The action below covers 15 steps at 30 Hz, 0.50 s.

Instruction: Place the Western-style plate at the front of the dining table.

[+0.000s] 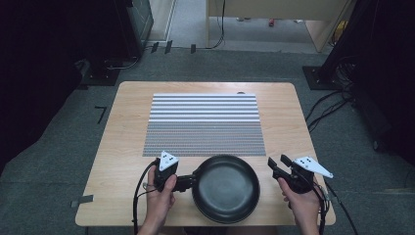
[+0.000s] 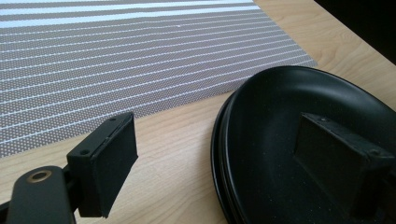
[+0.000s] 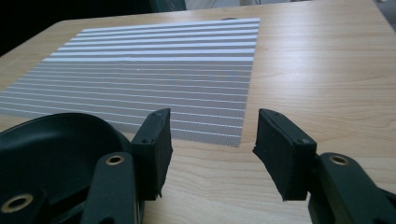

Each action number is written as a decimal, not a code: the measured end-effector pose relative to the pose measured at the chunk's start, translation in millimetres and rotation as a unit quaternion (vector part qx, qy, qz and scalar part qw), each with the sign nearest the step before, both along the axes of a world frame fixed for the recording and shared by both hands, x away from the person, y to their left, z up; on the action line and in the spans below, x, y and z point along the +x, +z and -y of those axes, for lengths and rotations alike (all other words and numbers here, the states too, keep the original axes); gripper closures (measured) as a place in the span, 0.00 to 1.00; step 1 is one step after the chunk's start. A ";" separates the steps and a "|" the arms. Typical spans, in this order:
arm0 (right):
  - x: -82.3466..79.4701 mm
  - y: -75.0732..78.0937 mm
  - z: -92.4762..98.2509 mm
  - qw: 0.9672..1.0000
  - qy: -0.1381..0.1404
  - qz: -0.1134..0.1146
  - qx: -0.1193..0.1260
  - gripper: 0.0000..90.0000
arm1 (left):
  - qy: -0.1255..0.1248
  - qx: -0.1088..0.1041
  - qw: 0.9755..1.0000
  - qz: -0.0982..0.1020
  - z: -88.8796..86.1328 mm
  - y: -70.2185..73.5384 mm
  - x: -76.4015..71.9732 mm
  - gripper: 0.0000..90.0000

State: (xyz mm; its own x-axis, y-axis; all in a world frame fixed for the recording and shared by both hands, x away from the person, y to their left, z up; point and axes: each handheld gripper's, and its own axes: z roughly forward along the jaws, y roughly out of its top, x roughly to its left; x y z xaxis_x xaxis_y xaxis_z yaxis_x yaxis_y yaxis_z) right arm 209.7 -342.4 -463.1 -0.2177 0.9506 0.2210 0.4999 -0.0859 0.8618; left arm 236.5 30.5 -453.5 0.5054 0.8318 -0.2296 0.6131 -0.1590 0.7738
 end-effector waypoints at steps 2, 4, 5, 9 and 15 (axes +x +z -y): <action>-1.2 0.3 -3.7 1.000 0.013 0.008 -0.001 0.51 | -0.004 0.001 1.000 0.000 1.8 0.0 -0.9 0.14; -1.9 0.0 -5.9 1.000 0.013 0.020 -0.016 0.51 | -0.006 -0.001 1.000 -0.001 2.8 -0.1 -1.4 0.14; -2.6 0.9 -9.6 0.999 0.019 0.022 -0.038 0.50 | -0.010 0.000 1.000 -0.002 4.8 -0.2 -2.3 0.14; -3.2 3.5 -14.7 0.999 0.038 0.003 -0.033 0.48 | -0.019 0.001 1.000 -0.005 9.4 -1.1 -4.2 0.14; -4.4 6.0 -23.1 0.998 0.059 -0.007 -0.021 0.44 | -0.028 0.000 1.000 -0.009 13.7 -2.1 -5.9 0.14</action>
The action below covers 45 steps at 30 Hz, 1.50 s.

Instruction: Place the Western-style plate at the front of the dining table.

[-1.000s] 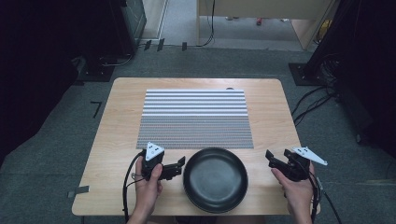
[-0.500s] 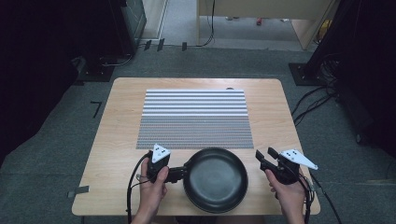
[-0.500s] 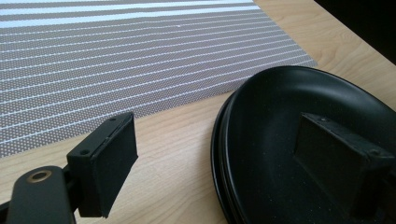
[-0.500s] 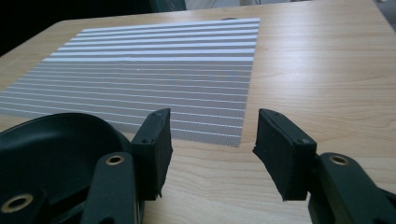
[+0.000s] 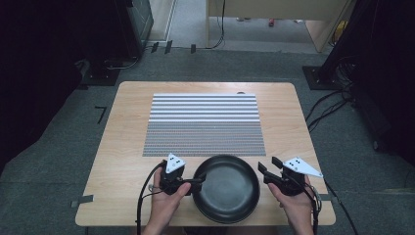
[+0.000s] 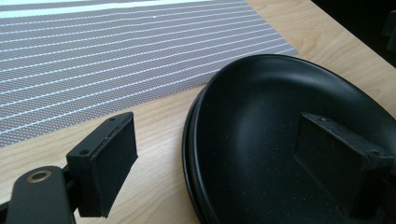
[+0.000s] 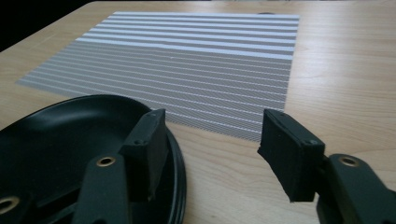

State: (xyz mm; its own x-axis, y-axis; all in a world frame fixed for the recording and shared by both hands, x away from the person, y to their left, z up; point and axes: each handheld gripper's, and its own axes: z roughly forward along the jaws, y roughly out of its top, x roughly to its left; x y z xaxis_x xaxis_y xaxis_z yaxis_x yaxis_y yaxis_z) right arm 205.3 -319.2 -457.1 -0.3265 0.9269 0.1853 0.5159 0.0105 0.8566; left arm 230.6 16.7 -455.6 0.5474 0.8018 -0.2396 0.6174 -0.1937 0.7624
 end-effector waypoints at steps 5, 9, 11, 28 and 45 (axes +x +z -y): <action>0.2 -1.6 -5.7 1.000 0.012 -0.012 0.004 0.49 | -0.016 -0.002 1.000 -0.015 1.4 -2.1 0.9 0.15; -0.1 -4.3 -9.2 1.000 0.012 -0.018 0.005 0.58 | -0.022 0.001 0.999 -0.029 2.9 -4.8 1.9 0.16; -0.7 -6.0 -11.1 1.000 0.015 -0.019 0.007 0.63 | -0.027 0.003 0.999 -0.037 3.7 -6.1 2.3 0.16; 0.3 -13.1 -19.2 0.993 0.047 -0.107 0.020 0.87 | -0.036 0.009 0.996 -0.081 -0.4 -13.4 4.8 0.60; 2.5 -16.5 -6.6 0.986 0.015 -0.158 0.046 0.92 | -0.034 0.007 0.995 -0.090 -10.3 -12.8 7.9 0.65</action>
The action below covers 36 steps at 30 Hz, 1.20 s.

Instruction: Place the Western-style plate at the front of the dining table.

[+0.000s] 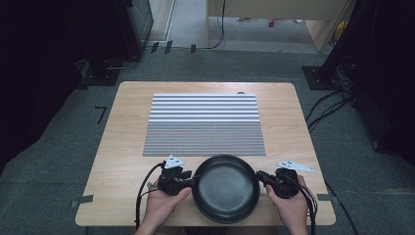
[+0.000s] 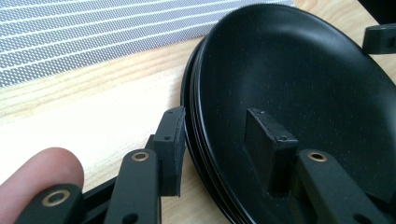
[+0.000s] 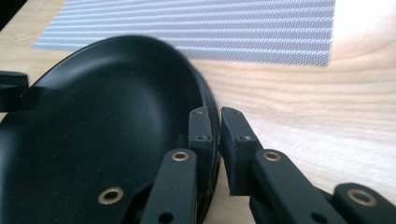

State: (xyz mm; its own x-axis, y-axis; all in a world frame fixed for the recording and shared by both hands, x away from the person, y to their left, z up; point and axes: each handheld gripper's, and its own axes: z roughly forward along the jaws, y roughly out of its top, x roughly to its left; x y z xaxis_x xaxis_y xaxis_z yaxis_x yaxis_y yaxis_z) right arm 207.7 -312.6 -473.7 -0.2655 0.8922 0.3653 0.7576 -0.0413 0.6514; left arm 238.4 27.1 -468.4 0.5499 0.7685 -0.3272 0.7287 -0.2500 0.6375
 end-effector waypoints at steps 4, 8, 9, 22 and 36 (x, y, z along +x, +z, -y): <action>0.4 -2.8 -3.2 1.000 0.006 -0.010 0.000 0.92 | -0.008 0.004 1.000 -0.006 0.8 -2.4 0.5 0.67; -0.4 -1.7 -2.5 1.000 -0.001 -0.011 0.003 0.94 | -0.015 0.010 1.000 -0.015 1.7 -6.2 1.1 0.69; -1.1 -0.9 -1.9 1.000 -0.002 -0.007 0.004 0.95 | -0.013 0.012 1.000 -0.016 2.0 -7.1 1.1 0.69; -1.2 -9.9 -20.1 0.999 0.042 -0.015 0.012 0.98 | -0.019 0.013 1.000 -0.021 2.3 -9.2 1.0 0.70; 0.4 -0.9 7.1 1.000 -0.007 -0.011 0.018 0.93 | -0.024 0.010 0.999 -0.023 0.7 -9.5 1.4 0.70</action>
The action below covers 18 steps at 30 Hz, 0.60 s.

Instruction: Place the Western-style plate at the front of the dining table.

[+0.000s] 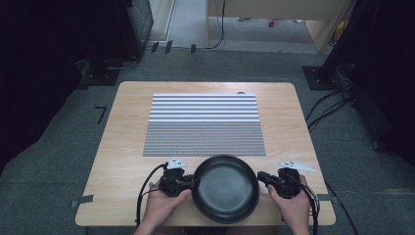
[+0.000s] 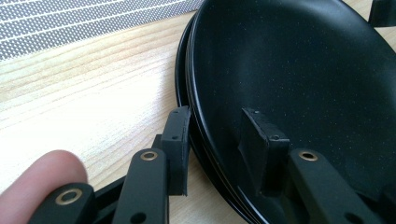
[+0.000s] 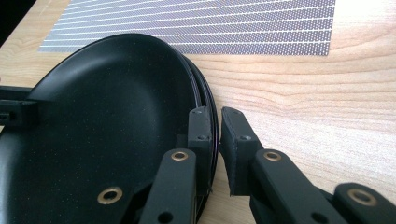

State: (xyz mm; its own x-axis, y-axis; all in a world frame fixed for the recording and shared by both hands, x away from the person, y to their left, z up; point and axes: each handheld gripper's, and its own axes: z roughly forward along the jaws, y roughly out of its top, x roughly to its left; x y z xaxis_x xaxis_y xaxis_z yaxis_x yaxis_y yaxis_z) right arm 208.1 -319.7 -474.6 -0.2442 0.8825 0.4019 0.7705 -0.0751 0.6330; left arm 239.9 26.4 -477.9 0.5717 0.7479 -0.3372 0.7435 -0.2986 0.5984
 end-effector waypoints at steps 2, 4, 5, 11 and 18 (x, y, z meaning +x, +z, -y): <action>0.1 0.6 0.1 1.000 0.003 -0.001 0.002 0.93 | 0.000 -0.001 1.000 -0.002 -0.4 -0.2 0.3 0.70; 0.2 1.3 1.1 1.000 0.013 -0.008 0.019 0.92 | -0.001 -0.005 1.000 -0.006 -1.3 -0.7 0.9 0.70; 1.0 -0.1 0.3 0.999 0.020 -0.018 0.027 0.92 | -0.001 -0.006 1.000 -0.007 -1.3 -1.0 0.9 0.69; 0.6 -2.1 -6.1 1.000 0.016 -0.021 0.010 0.93 | -0.004 -0.006 1.000 -0.009 -1.5 -1.4 0.8 0.68; -1.7 -3.3 -12.1 1.000 -0.005 -0.011 0.006 0.94 | 0.000 -0.007 1.000 -0.009 -1.0 -1.5 0.2 0.67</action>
